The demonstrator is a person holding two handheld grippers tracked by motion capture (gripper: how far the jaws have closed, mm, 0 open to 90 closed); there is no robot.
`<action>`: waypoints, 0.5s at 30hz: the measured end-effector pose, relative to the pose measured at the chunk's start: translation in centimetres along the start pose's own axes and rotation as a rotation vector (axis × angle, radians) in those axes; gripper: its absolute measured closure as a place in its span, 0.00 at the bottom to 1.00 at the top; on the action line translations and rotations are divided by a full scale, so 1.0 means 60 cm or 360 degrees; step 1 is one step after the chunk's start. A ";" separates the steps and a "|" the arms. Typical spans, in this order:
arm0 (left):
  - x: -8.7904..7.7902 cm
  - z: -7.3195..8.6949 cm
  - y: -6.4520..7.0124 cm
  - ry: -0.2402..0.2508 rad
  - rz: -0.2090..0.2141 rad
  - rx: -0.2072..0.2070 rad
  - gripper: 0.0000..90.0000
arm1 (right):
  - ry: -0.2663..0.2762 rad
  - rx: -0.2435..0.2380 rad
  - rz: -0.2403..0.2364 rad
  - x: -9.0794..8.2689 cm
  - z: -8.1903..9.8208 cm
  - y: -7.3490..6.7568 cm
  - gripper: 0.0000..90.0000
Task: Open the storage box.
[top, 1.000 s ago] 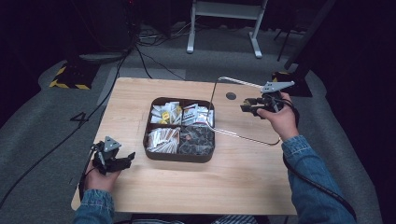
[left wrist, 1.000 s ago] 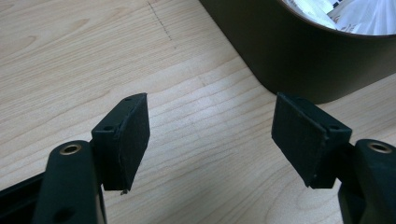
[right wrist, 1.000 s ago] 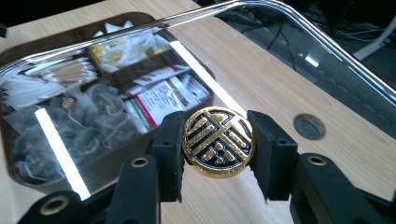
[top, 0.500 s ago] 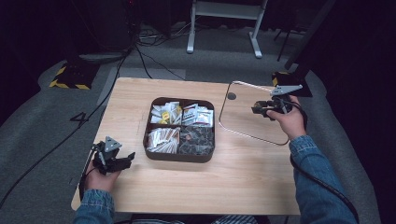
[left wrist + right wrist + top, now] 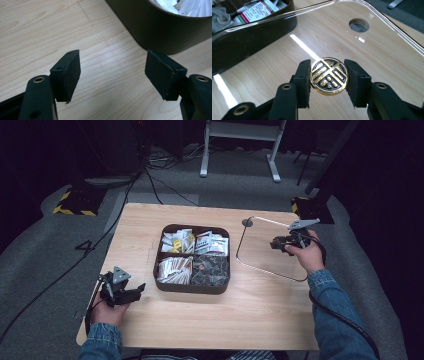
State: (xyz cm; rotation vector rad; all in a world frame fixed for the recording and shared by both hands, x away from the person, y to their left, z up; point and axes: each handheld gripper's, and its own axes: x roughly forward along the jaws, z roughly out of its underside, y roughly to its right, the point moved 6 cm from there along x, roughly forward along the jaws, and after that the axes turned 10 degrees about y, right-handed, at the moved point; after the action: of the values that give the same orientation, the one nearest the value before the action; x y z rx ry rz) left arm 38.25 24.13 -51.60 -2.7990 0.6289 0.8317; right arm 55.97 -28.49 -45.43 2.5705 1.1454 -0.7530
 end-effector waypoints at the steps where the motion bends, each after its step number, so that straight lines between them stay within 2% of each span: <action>1: 0.000 0.000 0.000 0.0001 0.0000 0.0000 0.32 | -0.0003 0.0000 0.0001 0.003 0.004 0.000 0.65; 15: 0.000 -0.003 0.004 0.0023 0.0035 0.0014 0.33 | -0.0074 0.0046 -0.0024 0.034 0.053 -0.001 0.65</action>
State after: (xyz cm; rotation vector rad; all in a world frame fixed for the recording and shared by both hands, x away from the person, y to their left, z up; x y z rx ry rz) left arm 38.24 23.85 -51.49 -2.7976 0.6653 0.8116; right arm 55.92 -28.44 -49.22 2.5561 1.1497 -0.8342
